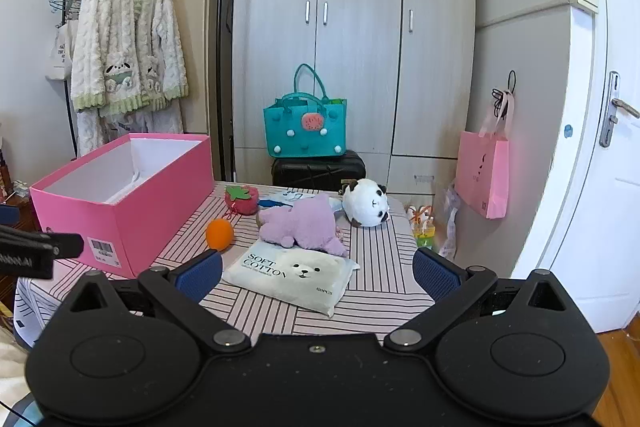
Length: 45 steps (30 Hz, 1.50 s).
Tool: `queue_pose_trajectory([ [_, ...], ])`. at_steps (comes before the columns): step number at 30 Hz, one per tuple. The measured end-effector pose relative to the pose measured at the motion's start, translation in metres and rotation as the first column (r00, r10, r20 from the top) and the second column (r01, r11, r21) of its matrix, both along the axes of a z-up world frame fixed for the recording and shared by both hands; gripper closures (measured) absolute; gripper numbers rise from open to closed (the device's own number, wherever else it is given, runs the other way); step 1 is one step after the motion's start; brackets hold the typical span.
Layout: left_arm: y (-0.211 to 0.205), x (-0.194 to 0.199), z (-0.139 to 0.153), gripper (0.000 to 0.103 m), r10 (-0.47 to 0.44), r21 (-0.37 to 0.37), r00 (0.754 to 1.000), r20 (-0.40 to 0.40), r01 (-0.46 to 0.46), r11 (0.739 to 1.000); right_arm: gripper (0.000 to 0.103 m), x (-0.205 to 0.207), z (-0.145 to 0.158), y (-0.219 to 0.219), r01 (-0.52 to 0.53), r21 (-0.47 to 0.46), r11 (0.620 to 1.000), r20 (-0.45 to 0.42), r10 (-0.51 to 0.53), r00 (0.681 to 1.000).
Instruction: Organize soft objects
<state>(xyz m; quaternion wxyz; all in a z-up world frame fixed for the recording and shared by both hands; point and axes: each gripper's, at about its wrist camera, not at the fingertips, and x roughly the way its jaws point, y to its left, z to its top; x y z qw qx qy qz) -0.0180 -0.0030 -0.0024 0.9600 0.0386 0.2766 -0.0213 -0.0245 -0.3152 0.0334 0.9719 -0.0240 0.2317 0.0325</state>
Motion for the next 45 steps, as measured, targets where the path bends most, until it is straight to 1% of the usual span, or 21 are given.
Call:
queue_pose_trajectory([
  [3,-0.007,-0.002,-0.005,0.0,-0.01,0.04,1.0,0.017,0.009,0.999,0.0,-0.003,-0.002,-0.001,-0.016,-0.003,1.0,0.029,0.016,0.999],
  [5,-0.012,-0.002,-0.01,0.0,-0.018,0.043,1.0,0.015,0.018,0.999,0.0,-0.007,-0.002,-0.002,-0.023,0.006,1.0,0.074,0.022,0.997],
  [7,-0.012,-0.001,-0.015,0.0,-0.03,0.008,1.0,0.005,0.03,1.0,0.0,-0.011,-0.002,-0.004,-0.032,0.027,0.999,0.098,0.029,0.995],
  [9,-0.01,-0.002,-0.02,0.0,-0.031,-0.03,0.999,0.003,0.032,0.999,0.0,-0.012,-0.002,-0.004,-0.047,0.028,0.999,0.097,0.044,0.994],
  [12,-0.009,-0.004,-0.029,0.0,-0.03,-0.06,0.999,0.034,0.032,0.998,0.0,-0.013,-0.004,-0.002,-0.045,0.012,0.999,0.1,0.044,0.994],
  [16,-0.004,-0.004,-0.03,0.0,-0.009,-0.087,0.998,0.06,0.014,0.996,0.0,-0.014,-0.012,-0.001,-0.056,0.011,0.998,0.083,0.055,0.995],
  [24,-0.005,-0.005,-0.033,0.0,0.011,-0.024,0.997,0.082,-0.009,1.0,0.0,-0.012,-0.026,-0.003,-0.039,0.022,0.999,0.046,0.038,0.998],
  [27,-0.008,-0.005,-0.037,0.0,0.047,0.024,0.994,0.1,-0.049,0.998,0.0,-0.012,-0.031,-0.003,-0.04,0.012,0.999,0.044,0.039,0.998],
  [29,-0.01,-0.004,-0.04,0.0,0.057,0.051,0.994,0.096,-0.062,0.997,0.0,-0.012,-0.032,-0.004,-0.038,0.014,0.999,0.039,0.037,0.999],
  [34,-0.011,-0.002,-0.045,0.0,0.044,0.029,0.997,0.058,-0.046,0.999,0.0,-0.013,-0.035,-0.005,-0.04,0.009,0.999,0.036,0.04,0.999],
  [45,-0.012,-0.004,-0.047,0.0,0.045,0.021,0.998,0.047,-0.046,0.999,0.0,-0.013,-0.038,-0.008,-0.027,0.023,0.999,0.031,0.027,0.999],
])
